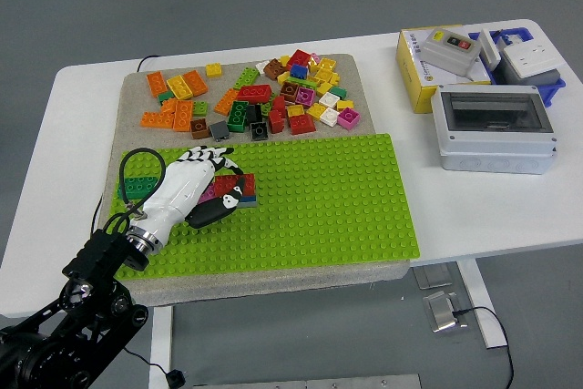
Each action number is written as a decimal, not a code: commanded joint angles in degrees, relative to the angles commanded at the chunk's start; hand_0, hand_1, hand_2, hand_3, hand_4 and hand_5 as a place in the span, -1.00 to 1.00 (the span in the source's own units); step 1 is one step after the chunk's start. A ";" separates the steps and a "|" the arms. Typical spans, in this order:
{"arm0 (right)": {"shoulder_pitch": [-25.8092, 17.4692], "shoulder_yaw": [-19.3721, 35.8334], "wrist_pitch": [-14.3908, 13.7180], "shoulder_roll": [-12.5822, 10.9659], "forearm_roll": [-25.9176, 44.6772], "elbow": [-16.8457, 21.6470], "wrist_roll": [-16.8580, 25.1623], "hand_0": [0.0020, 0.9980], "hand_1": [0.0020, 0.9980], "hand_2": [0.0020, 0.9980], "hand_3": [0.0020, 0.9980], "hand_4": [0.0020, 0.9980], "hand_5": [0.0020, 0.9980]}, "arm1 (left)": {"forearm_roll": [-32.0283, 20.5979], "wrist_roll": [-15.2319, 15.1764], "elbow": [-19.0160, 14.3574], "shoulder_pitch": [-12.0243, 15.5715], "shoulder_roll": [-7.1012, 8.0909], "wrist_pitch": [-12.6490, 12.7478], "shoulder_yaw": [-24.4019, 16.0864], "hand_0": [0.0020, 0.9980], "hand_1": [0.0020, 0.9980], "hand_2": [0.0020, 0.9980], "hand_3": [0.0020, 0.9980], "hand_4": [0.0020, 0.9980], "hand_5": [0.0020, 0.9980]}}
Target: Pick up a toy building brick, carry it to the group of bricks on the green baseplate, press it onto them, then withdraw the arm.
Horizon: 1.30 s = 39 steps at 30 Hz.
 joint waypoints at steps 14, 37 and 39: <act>0.21 -0.01 0.11 -0.05 0.15 0.00 0.16 0.28 0.26 0.25 0.24 -0.09 0.46 | -0.05 -0.10 0.58 1.99 1.11 -0.13 -1.63 0.92 0.84 0.81 0.21 -0.08 0.63; 0.26 0.02 0.16 -0.09 -0.01 0.00 0.11 0.28 0.26 0.25 0.24 -0.08 0.46 | -1.51 0.76 -4.27 2.53 1.14 -0.31 -3.94 0.91 0.83 0.81 0.21 -0.08 0.63; 0.22 -0.02 0.14 -0.11 0.00 0.00 0.10 0.28 0.27 0.25 0.24 -0.08 0.47 | -2.76 1.11 -5.90 2.60 1.31 -0.49 -4.35 0.91 0.83 0.80 0.21 -0.08 0.63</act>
